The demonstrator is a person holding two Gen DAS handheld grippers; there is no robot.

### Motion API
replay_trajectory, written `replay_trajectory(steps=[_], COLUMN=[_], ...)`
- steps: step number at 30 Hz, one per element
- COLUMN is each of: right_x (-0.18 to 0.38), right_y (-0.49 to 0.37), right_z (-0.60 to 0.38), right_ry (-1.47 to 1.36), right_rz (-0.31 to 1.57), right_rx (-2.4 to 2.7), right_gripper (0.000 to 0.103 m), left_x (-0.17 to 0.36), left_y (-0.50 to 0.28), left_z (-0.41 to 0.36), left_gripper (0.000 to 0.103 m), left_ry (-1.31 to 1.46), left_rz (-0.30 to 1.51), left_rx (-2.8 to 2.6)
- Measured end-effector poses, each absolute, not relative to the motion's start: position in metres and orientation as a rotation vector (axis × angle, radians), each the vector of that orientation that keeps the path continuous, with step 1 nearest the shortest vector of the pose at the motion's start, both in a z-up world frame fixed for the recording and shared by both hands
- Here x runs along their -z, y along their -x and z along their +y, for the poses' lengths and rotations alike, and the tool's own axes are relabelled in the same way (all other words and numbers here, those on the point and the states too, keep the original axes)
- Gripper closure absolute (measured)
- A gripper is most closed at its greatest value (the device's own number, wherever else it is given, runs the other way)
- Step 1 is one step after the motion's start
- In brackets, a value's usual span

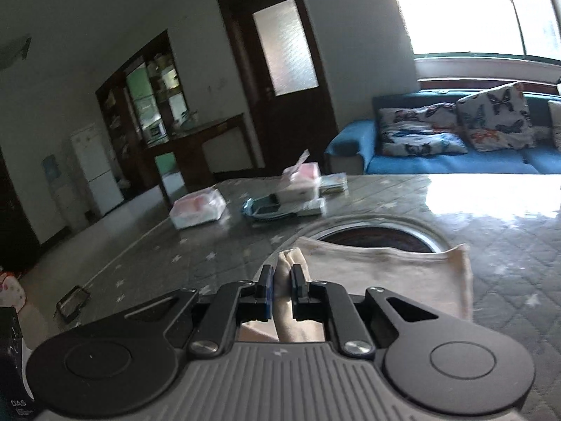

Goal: Fold clothes

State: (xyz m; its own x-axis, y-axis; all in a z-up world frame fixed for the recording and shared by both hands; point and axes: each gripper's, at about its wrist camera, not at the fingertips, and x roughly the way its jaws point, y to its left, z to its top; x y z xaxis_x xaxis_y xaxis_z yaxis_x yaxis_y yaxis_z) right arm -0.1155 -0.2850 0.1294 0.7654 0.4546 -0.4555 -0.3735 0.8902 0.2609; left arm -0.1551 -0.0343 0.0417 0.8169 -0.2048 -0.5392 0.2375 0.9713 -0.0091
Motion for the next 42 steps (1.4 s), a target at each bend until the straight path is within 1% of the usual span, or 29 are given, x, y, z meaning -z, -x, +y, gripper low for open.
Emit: replay_trajectory(steps=[7, 9, 12, 19, 21, 24, 26, 27, 29, 30, 32, 34, 39, 40, 41, 42], right_x=[-0.115, -0.111, -0.109, -0.115, -0.113, -0.103, -0.093, -0.088, -0.08, -0.074, -0.067, -0.061, -0.051, -0.05, -0.048, -0.046], right_y=[0.111, 0.11, 0.112, 0.115, 0.119, 0.128, 0.135, 0.138, 0.144, 0.149, 0.155, 0.161, 0.169, 0.17, 0.169, 0.168], right_z=[-0.252, -0.243, -0.236, -0.267, -0.282, -0.306, -0.323, -0.331, -0.343, -0.35, -0.358, -0.364, -0.368, -0.369, -0.369, -0.369], right_ry=[-0.137, -0.132, -0.123, -0.091, -0.07, -0.04, -0.021, -0.015, -0.008, -0.005, -0.005, -0.006, -0.006, -0.009, -0.012, -0.015], right_rz=[0.581, 0.596, 0.601, 0.593, 0.603, 0.637, 0.67, 0.688, 0.715, 0.731, 0.746, 0.755, 0.765, 0.768, 0.772, 0.776], right_rx=[-0.522, -0.544, -0.561, -0.499, -0.47, -0.414, -0.371, -0.354, -0.33, -0.318, -0.31, -0.306, -0.311, -0.313, -0.316, -0.319], right_gripper=[0.094, 0.091, 0.091, 0.089, 0.083, 0.081, 0.081, 0.081, 0.081, 0.081, 0.081, 0.081, 0.081, 0.081, 0.081, 0.081], left_x=[-0.04, -0.04, -0.04, -0.045, -0.048, -0.052, -0.053, -0.052, -0.05, -0.05, -0.047, -0.045, -0.04, -0.038, -0.036, -0.034], left_y=[0.155, 0.155, 0.156, 0.151, 0.15, 0.147, 0.145, 0.143, 0.139, 0.138, 0.133, 0.129, 0.12, 0.119, 0.117, 0.117], left_z=[-0.031, -0.031, -0.033, -0.042, -0.047, -0.055, -0.061, -0.065, -0.072, -0.075, -0.083, -0.086, -0.094, -0.095, -0.095, -0.096], left_gripper=[0.0, 0.0, 0.0, 0.0, 0.0, 0.002, 0.01, 0.011, 0.02, 0.023, 0.036, 0.041, 0.051, 0.054, 0.06, 0.064], left_ry=[-0.053, -0.053, -0.058, -0.073, -0.083, -0.095, -0.11, -0.12, -0.139, -0.149, -0.169, -0.182, -0.208, -0.215, -0.22, -0.224], left_rz=[0.575, 0.576, 0.575, 0.565, 0.551, 0.534, 0.531, 0.533, 0.538, 0.54, 0.55, 0.559, 0.586, 0.594, 0.601, 0.609], left_rx=[0.23, 0.232, 0.234, 0.252, 0.261, 0.284, 0.308, 0.315, 0.329, 0.337, 0.349, 0.349, 0.344, 0.343, 0.341, 0.341])
